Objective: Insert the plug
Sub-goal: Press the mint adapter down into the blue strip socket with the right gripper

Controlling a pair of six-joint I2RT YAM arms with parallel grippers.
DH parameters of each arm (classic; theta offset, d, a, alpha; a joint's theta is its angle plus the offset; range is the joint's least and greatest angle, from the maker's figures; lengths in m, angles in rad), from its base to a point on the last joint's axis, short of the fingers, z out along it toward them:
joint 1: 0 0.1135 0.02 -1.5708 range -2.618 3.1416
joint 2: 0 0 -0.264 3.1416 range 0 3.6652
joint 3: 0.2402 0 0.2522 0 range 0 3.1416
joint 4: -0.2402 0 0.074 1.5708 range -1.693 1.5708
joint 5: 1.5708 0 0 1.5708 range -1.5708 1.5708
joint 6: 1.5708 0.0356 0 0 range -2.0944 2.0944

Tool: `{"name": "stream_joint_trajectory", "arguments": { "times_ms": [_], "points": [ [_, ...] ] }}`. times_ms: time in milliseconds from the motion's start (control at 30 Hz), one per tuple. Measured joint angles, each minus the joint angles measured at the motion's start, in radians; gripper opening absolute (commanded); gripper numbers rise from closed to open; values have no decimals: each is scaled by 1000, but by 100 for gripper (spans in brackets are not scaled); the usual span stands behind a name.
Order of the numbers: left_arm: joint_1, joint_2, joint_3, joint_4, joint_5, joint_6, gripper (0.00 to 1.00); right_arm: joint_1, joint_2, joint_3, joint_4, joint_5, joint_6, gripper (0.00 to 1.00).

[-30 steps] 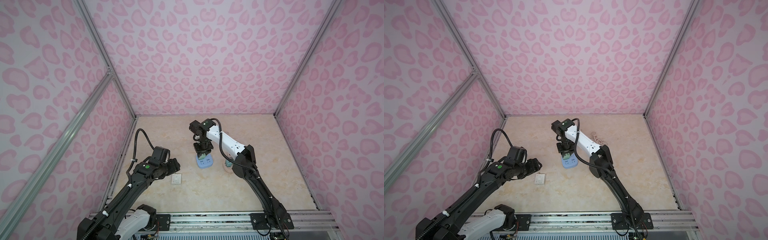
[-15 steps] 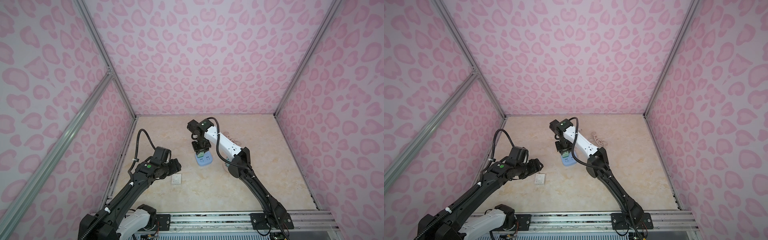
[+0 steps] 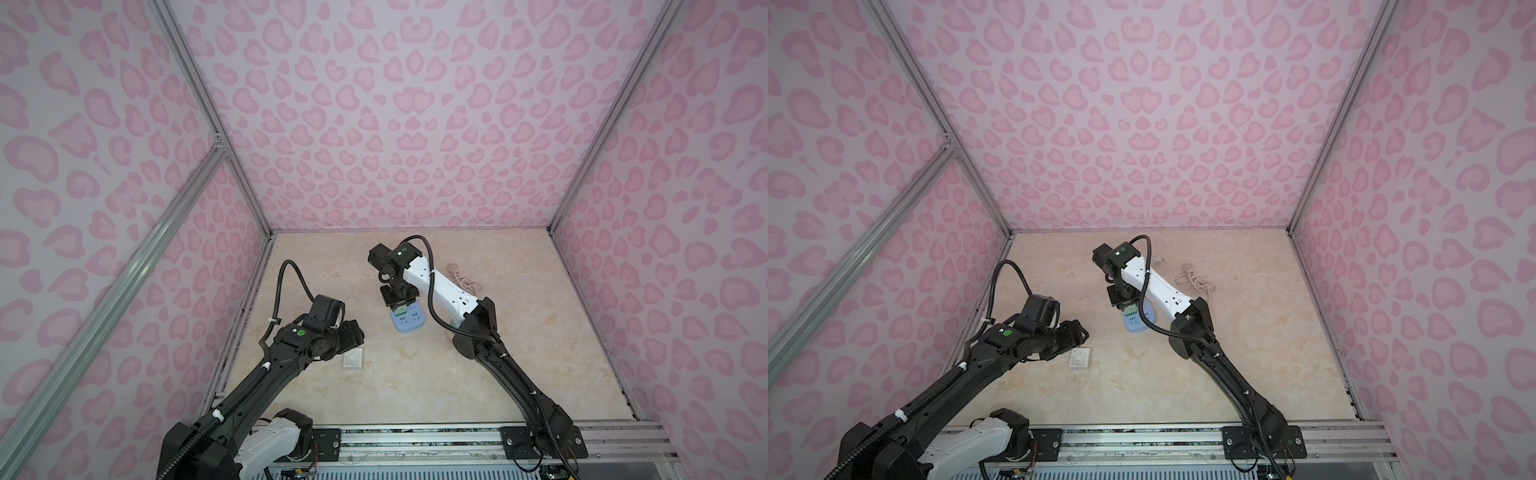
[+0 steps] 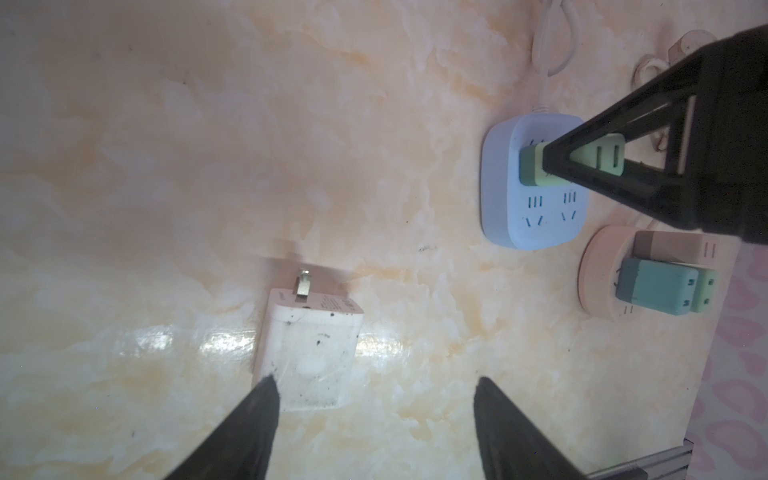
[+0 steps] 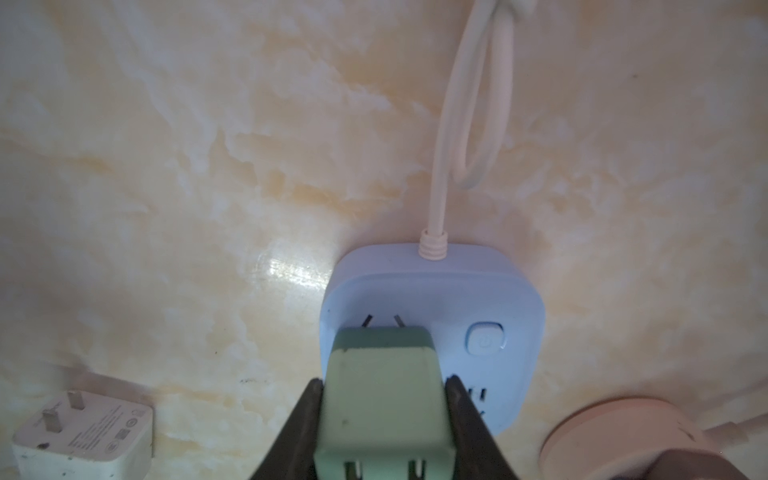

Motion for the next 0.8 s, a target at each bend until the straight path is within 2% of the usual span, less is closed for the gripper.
{"name": "stream_joint_trajectory", "arguments": {
  "times_ms": [67,300,500,600,800],
  "points": [
    [0,0,0,-1,0,0,76,0,0,0,0,2,0,0],
    [-2,-3,8,-11,-2,5,76,-5,-24,-13,3,-16,-3,31],
    [-5,-7,26,-14,-5,7,77,-9,-77,-99,19,-8,-8,57],
    [-7,-11,31,-16,-9,8,77,-12,-86,-122,10,-2,-11,63],
    [-10,-27,31,-37,-16,8,78,-13,-100,-128,10,11,-14,64]
  ]
}}
